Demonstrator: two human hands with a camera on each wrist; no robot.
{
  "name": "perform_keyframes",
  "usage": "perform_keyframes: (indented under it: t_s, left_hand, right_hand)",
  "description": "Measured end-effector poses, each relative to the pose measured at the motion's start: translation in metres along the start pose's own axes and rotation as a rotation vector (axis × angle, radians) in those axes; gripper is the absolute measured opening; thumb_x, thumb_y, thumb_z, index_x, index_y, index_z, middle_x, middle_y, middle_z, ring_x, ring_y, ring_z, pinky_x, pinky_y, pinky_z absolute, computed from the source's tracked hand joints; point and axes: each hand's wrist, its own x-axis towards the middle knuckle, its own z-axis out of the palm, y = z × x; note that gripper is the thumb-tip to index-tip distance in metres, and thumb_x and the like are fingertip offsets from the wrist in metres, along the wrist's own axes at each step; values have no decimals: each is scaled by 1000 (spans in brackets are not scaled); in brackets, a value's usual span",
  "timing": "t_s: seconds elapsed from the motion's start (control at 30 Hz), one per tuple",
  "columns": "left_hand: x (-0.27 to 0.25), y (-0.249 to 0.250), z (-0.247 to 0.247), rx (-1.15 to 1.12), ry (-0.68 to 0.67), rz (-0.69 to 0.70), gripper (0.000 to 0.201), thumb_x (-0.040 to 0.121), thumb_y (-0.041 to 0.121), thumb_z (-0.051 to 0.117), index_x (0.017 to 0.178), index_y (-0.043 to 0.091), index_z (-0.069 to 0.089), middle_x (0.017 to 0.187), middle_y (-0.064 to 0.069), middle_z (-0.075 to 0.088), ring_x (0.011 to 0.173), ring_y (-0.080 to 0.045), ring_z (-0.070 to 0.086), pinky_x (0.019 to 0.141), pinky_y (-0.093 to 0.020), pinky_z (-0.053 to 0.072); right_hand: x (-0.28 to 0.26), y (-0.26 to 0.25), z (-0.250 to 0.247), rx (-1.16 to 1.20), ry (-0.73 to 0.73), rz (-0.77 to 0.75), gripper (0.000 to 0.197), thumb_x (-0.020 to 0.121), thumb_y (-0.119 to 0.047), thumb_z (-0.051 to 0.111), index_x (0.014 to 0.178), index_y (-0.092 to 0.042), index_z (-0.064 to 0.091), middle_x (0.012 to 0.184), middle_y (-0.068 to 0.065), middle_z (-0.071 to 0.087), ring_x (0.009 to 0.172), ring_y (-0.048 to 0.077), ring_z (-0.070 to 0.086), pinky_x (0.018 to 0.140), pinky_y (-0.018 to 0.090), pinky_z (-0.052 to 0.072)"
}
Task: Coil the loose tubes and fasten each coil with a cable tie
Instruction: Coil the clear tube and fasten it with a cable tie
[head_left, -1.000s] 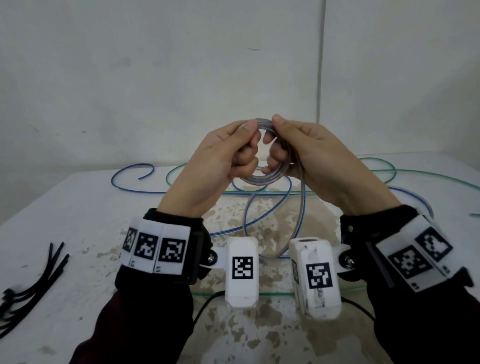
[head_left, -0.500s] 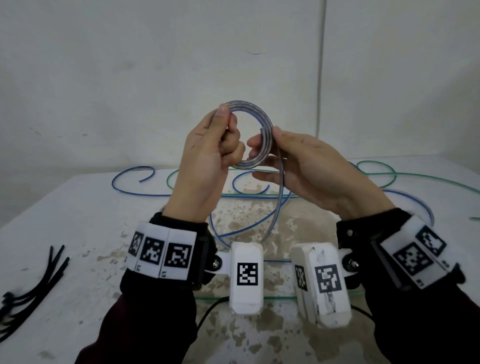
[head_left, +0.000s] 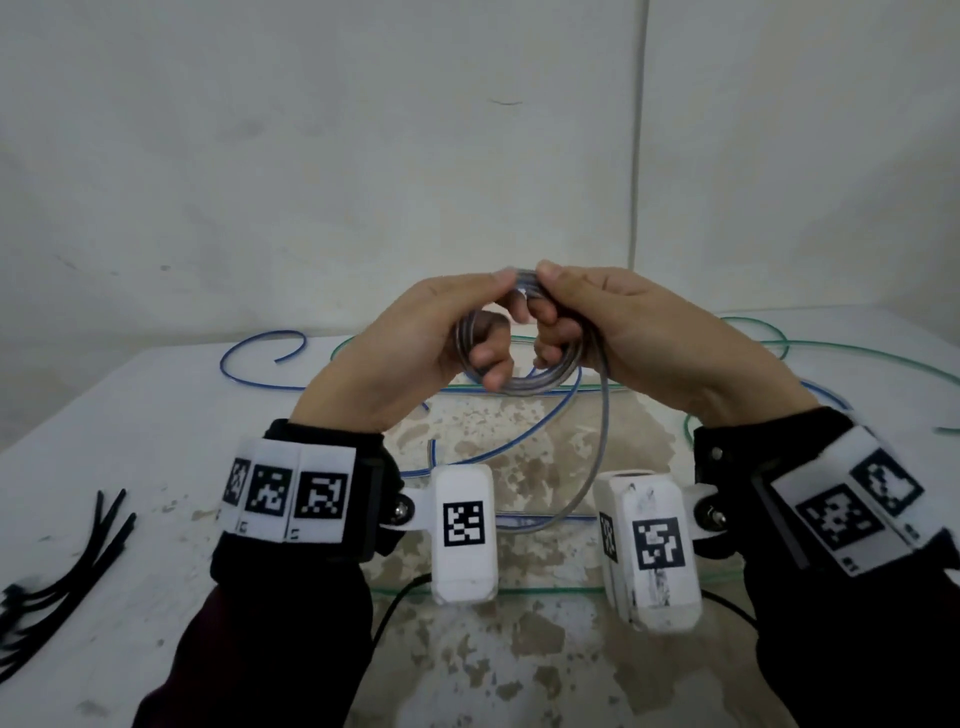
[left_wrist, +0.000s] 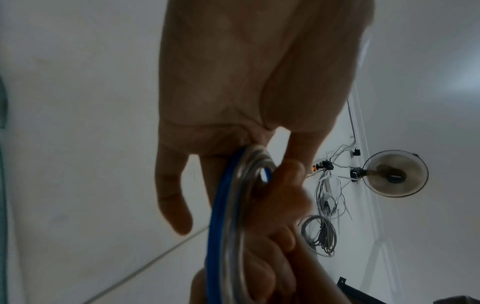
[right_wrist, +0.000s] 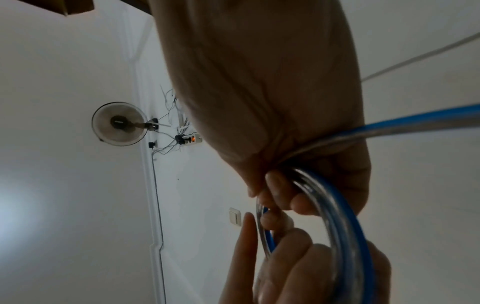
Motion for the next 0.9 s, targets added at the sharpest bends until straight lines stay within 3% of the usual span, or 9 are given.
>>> perform_keyframes:
  t_s: [0.07, 0.13, 0.23, 0.37, 0.43, 0.5, 0.6, 0.7, 0.9]
  left_hand:
    - [-2, -1, 2, 43, -29, 19, 25, 95, 24, 39, 81, 5, 47, 45, 8, 41, 41, -12, 37, 62, -29, 36]
    - [-2, -1, 4, 78, 18, 75, 26, 101, 16, 34, 80, 6, 44, 49, 9, 43, 45, -9, 25, 50, -21, 25]
    - [3, -4, 5, 27, 113, 169, 28, 102, 17, 34, 77, 8, 43, 62, -3, 25, 47, -8, 17, 47, -20, 16]
    - [8, -5, 7, -42, 222, 208, 29, 102, 19, 36, 76, 9, 42, 55, 5, 18, 48, -10, 13, 44, -17, 19]
    - [10, -6, 10, -37, 241, 225, 30, 102, 18, 36, 75, 8, 43, 56, 1, 18, 45, -10, 17, 44, -17, 23]
    - [11, -8, 12, -25, 235, 207, 30, 102, 17, 36, 76, 6, 46, 54, -1, 25, 41, -12, 32, 47, -19, 32]
    - [10, -8, 10, 21, 191, 136, 28, 101, 15, 38, 78, 4, 52, 55, -2, 39, 45, -19, 51, 56, -24, 44]
    - [9, -9, 8, 55, 145, 92, 27, 100, 12, 38, 79, 3, 53, 58, -6, 40, 46, -20, 54, 57, -27, 47]
    - [9, -16, 7, 362, 117, 117, 22, 100, 13, 43, 87, 5, 59, 62, -5, 45, 47, -14, 51, 56, -22, 44]
  right_hand:
    - [0, -1, 2, -40, 30, 21, 37, 102, -31, 36, 74, -12, 49, 53, -7, 39, 55, 12, 46, 63, 20, 42]
    - [2, -2, 6, -19, 91, 27, 39, 103, -28, 35, 72, -10, 52, 51, -5, 41, 54, 14, 47, 63, 22, 45]
    - [5, -3, 8, 34, 177, 15, 42, 103, -24, 34, 73, -9, 60, 54, 2, 52, 56, 17, 53, 65, 25, 49]
    - [2, -5, 5, 70, 155, -16, 41, 104, -22, 30, 81, -7, 62, 61, 4, 60, 64, 17, 58, 67, 22, 52]
    - [2, -4, 3, 67, 148, -47, 40, 104, -22, 29, 81, -7, 57, 55, -1, 52, 62, 16, 55, 71, 23, 51]
    - [2, -3, 0, 32, 164, -58, 38, 105, -24, 28, 79, -9, 52, 51, -7, 42, 57, 13, 50, 75, 28, 46]
    - [-1, -5, -4, -95, 179, -53, 37, 104, -25, 30, 76, -11, 49, 48, -11, 35, 51, 10, 44, 70, 26, 44]
    - [-3, -7, -2, -208, 174, -39, 36, 104, -23, 32, 74, -11, 49, 47, -12, 35, 48, 9, 41, 61, 20, 47]
    - [-6, -7, 1, -404, 145, -8, 35, 103, -23, 34, 74, -11, 50, 64, 4, 41, 51, 9, 43, 66, 29, 47]
